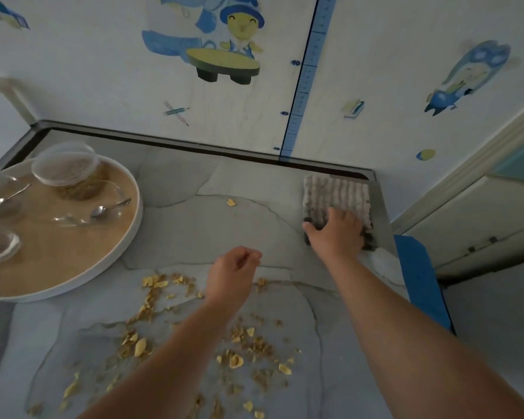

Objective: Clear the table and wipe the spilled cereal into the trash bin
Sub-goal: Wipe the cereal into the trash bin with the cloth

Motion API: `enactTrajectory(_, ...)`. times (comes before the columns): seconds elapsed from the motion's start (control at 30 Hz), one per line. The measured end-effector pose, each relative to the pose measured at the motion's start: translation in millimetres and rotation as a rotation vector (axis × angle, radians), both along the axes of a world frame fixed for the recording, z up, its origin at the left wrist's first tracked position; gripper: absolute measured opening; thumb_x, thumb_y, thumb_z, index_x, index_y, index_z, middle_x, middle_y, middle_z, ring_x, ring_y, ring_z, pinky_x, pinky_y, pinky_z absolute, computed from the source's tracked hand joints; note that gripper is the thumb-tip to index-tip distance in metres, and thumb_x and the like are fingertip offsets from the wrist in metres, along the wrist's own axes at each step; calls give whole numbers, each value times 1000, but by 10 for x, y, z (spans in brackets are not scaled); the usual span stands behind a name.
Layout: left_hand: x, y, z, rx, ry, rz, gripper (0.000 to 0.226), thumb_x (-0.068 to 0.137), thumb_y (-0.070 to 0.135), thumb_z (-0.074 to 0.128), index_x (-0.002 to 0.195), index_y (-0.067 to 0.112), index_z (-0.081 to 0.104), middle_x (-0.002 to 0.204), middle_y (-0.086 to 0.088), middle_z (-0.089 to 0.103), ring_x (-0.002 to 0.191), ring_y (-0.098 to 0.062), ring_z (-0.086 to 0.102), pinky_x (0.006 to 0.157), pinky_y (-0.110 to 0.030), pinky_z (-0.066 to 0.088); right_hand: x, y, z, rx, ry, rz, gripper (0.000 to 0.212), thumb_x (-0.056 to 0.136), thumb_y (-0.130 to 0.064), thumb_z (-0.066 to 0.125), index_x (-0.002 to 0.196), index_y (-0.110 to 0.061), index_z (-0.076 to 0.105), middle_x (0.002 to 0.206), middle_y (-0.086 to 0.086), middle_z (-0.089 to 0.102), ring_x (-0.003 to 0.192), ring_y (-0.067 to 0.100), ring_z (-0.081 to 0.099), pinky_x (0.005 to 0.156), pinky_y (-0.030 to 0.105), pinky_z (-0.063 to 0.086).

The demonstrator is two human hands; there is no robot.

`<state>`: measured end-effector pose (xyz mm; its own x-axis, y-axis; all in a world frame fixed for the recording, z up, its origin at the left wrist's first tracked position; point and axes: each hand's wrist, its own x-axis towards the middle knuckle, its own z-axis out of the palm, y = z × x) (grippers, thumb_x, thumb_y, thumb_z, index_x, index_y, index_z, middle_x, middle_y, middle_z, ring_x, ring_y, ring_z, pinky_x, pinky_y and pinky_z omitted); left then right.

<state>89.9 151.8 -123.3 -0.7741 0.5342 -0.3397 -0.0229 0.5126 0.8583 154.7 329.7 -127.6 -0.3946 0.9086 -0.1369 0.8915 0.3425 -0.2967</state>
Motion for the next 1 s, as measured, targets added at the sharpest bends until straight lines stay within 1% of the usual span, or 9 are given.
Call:
enactTrajectory(0.17,-78,211,-157,43,-60,36,23,90,19,54,72,32,62,78,3,67,85,-25,65,83,-41,51,-166,242,-128,-72,-117,19,99,74,-71,52,148,-20,9,155,17,6,143,37,5,112,55,17)
enactTrajectory(0.3,-106,275,-229,62,-66,42,26,90,15,54,71,31,62,74,3,65,77,-21,63,81,-40,50,-266,326,-201,-147,-171,4,99,77,-64,54,148,-25,-2,156,16,4,141,40,6,109,59,20)
enactTrajectory(0.43,-125,277,-236,67,-57,57,28,90,14,54,70,32,62,73,6,66,72,-15,62,81,-37,50,-186,384,-212,-4,-220,105,72,89,-35,52,147,-19,11,146,19,29,130,40,31,99,49,37)
enactTrajectory(0.53,-89,221,-197,51,-58,55,23,90,16,53,73,30,63,76,6,66,78,-18,63,82,-36,50,1,384,-209,103,-208,220,62,90,-18,51,144,-15,22,137,18,44,121,37,44,91,41,43)
enactTrajectory(0.63,-109,85,-149,37,4,27,22,90,17,54,74,30,62,77,4,66,82,-21,63,79,-34,50,208,192,-218,107,-179,296,60,89,-13,50,144,-17,27,135,16,46,118,36,47,92,40,43)
enactTrajectory(0.73,-339,-116,-103,-109,198,-26,16,92,21,53,88,20,68,89,0,67,83,-16,59,68,-18,43,352,-130,-210,46,-168,404,62,87,-17,52,144,-24,28,139,9,41,123,32,42,95,38,42)
enactTrajectory(0.87,-852,-274,-133,-277,386,-88,27,95,22,46,113,13,65,120,-6,61,110,-26,56,91,-28,40,366,-419,-171,-59,5,646,59,79,-16,60,136,-25,45,128,6,52,116,28,51,91,34,45)
enactTrajectory(0.93,-1046,-276,-223,-341,462,-186,33,96,21,43,124,12,58,134,-8,53,125,-27,45,101,-30,33,223,-420,-122,-51,157,618,57,72,-6,64,128,-18,55,118,12,59,106,34,57,83,36,48)
enactTrajectory(1.0,-1190,-259,-322,-418,528,-306,40,97,24,40,136,15,46,149,-6,36,138,-25,27,111,-32,23,-59,-348,-42,63,275,503,54,72,-2,63,124,-12,57,114,16,59,101,38,58,76,38,48)
